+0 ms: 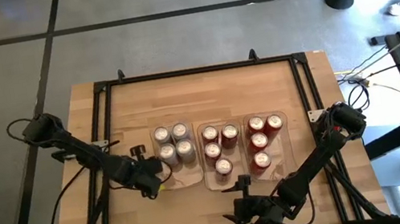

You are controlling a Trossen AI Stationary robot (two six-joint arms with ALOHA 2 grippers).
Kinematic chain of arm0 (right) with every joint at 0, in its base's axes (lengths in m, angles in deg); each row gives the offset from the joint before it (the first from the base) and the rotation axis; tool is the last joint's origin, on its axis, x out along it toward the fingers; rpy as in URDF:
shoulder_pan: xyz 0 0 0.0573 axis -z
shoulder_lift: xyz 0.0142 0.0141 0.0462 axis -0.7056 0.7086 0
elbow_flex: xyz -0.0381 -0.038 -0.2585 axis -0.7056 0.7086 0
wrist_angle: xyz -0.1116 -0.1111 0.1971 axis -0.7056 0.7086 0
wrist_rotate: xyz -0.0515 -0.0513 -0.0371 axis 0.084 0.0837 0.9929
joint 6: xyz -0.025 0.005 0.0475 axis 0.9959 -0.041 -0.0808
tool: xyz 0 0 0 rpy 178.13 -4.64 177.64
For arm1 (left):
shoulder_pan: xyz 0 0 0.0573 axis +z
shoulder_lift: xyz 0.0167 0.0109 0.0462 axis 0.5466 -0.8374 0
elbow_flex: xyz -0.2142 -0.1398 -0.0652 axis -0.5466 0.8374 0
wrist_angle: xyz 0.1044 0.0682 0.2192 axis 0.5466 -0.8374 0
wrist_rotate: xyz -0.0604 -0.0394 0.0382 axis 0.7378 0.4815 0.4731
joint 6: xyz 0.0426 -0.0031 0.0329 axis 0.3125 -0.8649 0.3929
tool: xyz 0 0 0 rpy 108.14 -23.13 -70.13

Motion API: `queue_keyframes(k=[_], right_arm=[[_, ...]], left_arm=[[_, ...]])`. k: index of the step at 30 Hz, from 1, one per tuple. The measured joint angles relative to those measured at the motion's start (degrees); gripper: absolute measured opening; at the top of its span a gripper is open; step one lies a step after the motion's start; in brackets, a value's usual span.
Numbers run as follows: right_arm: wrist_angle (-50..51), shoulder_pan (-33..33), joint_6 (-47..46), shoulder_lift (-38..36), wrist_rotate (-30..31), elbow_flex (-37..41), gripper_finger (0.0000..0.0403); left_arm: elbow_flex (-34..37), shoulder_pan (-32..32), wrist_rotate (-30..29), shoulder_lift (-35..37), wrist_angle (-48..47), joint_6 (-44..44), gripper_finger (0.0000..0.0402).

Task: Sort soda cans
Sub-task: Adjust the left transparent bin

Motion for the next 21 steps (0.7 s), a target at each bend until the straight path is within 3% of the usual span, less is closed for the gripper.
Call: queue_keyframes(k=[2, 7, 16, 21], right_arm=[[0.02, 0.02, 0.00, 0.00, 0.02, 0.00, 0.0360], [0.02, 0.02, 0.08, 0.00, 0.03, 0.00, 0.0360], [0.09, 0.01, 0.17, 0.00, 0.04, 0.00, 0.0360], [0.26, 0.01, 0.17, 0.00, 0.04, 0.00, 0.0360]], left_arm=[[-0.01, 0.25, -1.39, 0.00, -3.69, -3.24, 0.0004], [0.04, 2.71, -11.08, 0.00, -10.42, -9.12, 0.0004], [5.04, 7.59, -13.56, 0.11, 4.38, 9.00, 0.0004], [5.78, 8.49, -14.37, 0.02, 9.76, 14.75, 0.0004]])
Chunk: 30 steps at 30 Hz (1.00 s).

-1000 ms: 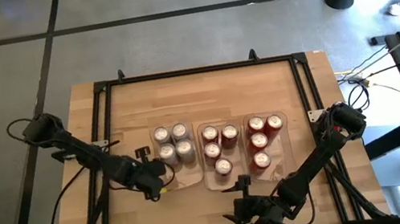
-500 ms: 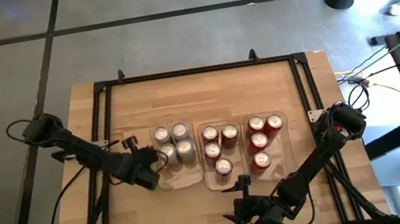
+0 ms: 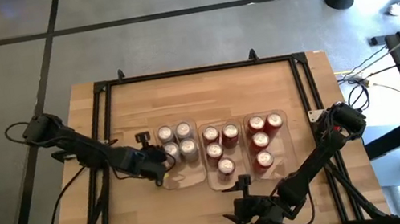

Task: Sort soda cans
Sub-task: Adjust the left transparent bin, then return to Home Position

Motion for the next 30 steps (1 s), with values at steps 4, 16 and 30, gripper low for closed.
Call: queue_keyframes(k=[4, 16, 30], right_arm=[[0.04, 0.01, 0.02, 0.00, 0.11, 0.00, 0.0360], [0.58, 0.01, -0.01, 0.00, 0.18, 0.00, 0.0360], [6.30, 4.11, 5.31, -7.51, -7.27, -2.64, 0.0360]], left_arm=[[-0.02, 0.76, -0.55, -0.02, 1.30, 3.24, 0.0004], [-4.82, -2.26, -2.00, 0.44, -8.41, -0.84, 0.0004], [-11.84, -10.02, 0.46, 13.67, -12.17, -2.63, 0.0001]])
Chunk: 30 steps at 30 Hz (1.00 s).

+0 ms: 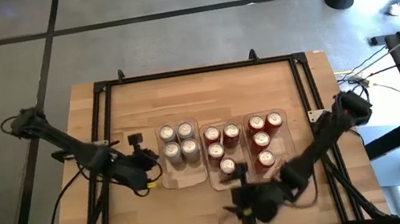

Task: Sort soda cans
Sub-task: Return to Home Position

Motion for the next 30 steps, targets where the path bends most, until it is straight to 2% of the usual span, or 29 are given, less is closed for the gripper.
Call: queue_keyframes(k=[7, 13, 18, 22, 30], right_arm=[[6.17, 9.66, 6.84, -5.52, -9.78, 0.00, 0.0360], [4.39, 17.78, 12.82, -10.80, -17.69, 3.54, 0.0360], [0.02, 23.55, 15.72, -17.23, -22.78, 11.11, 0.0360], [-7.03, 28.29, 17.12, -23.84, -29.34, 19.49, 0.0360], [-19.35, 36.58, 18.73, -38.54, -38.12, 36.23, 0.0360]], left_arm=[[0.21, 2.40, 1.76, 7.48, 5.39, 9.10, 0.0001], [0.25, 7.16, 8.10, 11.25, 6.87, 16.13, 0.0001], [0.28, 10.54, 9.03, 12.86, 7.41, 21.01, 0.0001], [0.28, 13.29, 12.11, 13.55, 9.40, 25.12, 0.0001], [0.30, 17.61, 14.95, 14.27, 10.99, 27.94, 0.0001]])
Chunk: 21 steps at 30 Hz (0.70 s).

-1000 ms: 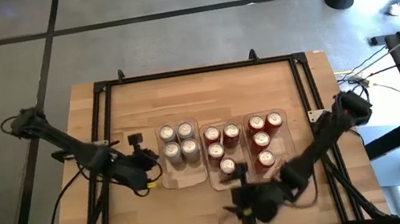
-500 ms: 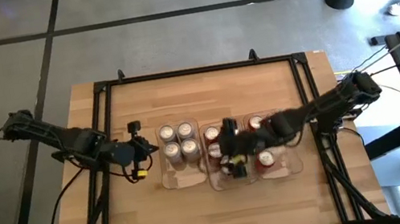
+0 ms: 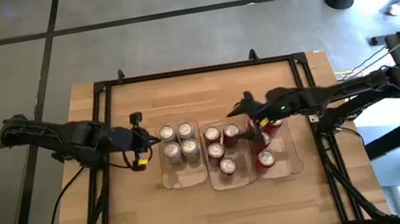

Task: Sort soda cans
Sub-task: Return to Home Position

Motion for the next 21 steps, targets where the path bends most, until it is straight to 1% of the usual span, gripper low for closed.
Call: queue_keyframes(k=[6, 12, 14, 18, 21], right_arm=[[-4.99, 3.74, -0.02, -10.95, -4.20, 10.77, 0.0360], [-7.75, 4.85, 0.03, -22.22, -4.66, 19.49, 0.0360], [-8.06, 4.85, 0.15, -26.20, -4.68, 22.11, 0.0360], [-8.45, 4.85, 0.07, -35.49, -4.45, 27.61, 0.0360], [-8.49, 4.81, -0.23, -42.82, -2.57, 31.64, 0.0360]], left_arm=[[0.02, 2.32, 4.37, 0.98, 3.16, 0.85, 0.0001], [0.03, 3.77, 4.56, 2.07, 5.85, 0.95, 0.0001], [0.61, 4.26, 4.55, 2.59, 8.28, 0.77, 0.0001], [6.63, 5.08, 5.40, 5.93, 16.46, 1.09, 0.0001], [11.94, 6.18, 5.58, 9.59, 19.82, -1.25, 0.0001]])
